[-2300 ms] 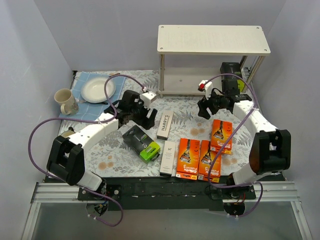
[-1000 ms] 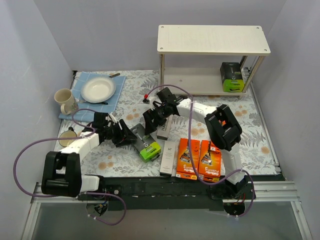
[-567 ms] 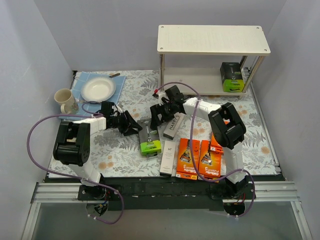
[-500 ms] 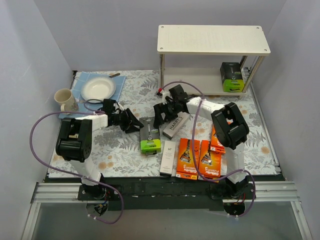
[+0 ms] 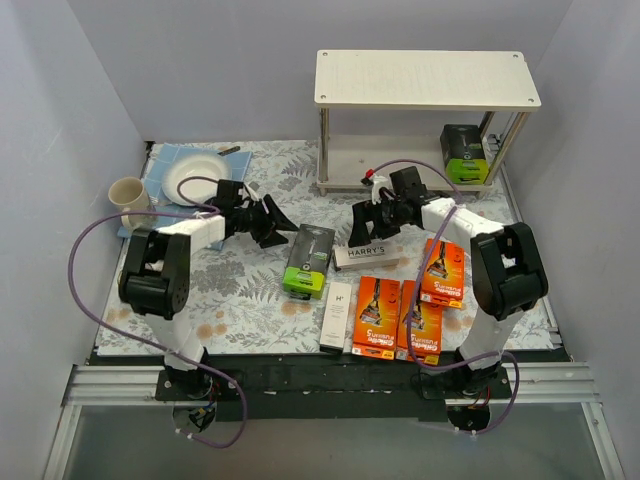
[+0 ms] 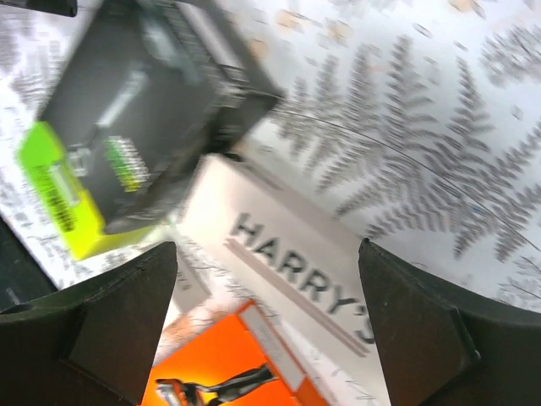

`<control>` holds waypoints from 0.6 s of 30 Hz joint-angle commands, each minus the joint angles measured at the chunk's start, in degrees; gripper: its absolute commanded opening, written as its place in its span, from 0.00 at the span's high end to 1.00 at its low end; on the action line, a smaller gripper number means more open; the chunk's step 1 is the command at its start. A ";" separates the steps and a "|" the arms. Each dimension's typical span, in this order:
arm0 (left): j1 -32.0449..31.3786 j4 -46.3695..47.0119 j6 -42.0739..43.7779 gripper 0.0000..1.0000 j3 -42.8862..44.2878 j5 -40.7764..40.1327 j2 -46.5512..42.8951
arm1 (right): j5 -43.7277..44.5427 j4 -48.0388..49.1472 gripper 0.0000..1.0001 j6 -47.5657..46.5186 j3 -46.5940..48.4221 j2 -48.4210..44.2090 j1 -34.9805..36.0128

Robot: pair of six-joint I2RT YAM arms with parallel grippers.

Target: Place and organize the shaving razors onto the shelf

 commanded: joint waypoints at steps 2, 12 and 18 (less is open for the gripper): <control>1.83 -3.00 1.83 0.44 -12.04 -3.91 -20.86 | -5.35 2.37 0.05 0.23 -0.51 -5.27 3.53; 3.16 7.98 0.07 0.57 -31.67 2.32 -32.66 | -11.58 6.05 0.07 9.11 1.43 -3.25 4.76; 2.72 17.63 -1.07 0.59 -39.67 8.02 -31.43 | -19.49 13.26 0.11 17.11 -1.29 -1.76 6.43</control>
